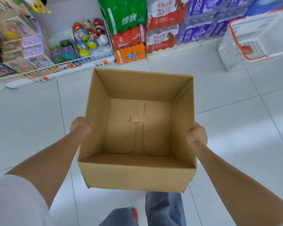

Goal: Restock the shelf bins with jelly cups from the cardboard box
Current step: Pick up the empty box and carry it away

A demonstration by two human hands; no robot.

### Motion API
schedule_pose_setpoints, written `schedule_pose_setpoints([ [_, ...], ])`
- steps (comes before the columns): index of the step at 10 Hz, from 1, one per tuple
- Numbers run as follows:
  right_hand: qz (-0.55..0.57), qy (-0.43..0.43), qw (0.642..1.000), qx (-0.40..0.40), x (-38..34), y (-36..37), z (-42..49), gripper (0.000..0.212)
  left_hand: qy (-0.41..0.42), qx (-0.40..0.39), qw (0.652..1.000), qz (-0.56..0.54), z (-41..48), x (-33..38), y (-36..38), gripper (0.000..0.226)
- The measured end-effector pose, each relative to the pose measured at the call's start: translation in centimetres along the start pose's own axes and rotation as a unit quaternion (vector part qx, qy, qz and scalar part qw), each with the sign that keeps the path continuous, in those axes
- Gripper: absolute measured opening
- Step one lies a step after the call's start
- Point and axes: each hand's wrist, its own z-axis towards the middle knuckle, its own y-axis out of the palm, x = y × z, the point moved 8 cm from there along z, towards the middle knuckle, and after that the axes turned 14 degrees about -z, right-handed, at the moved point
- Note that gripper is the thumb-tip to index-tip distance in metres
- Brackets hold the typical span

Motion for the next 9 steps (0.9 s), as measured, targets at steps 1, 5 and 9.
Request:
schedule_pose_setpoints([
  [1,-0.026,-0.042,0.999,0.001,-8.2,-2.8,9.4,0.024,-0.025,0.015,0.999,-0.032,5.8,5.5,-0.4,0.029],
  [5,-0.079,-0.142,0.985,-0.065,-31.4,-1.8,37.3,0.037,-0.125,0.011,0.988,-0.091,25.4,19.3,4.4,0.019],
  [9,-0.153,-0.18,0.97,-0.054,-34.5,-0.5,40.0,0.044,-0.165,0.02,0.971,-0.171,26.4,18.3,6.4,0.059],
])
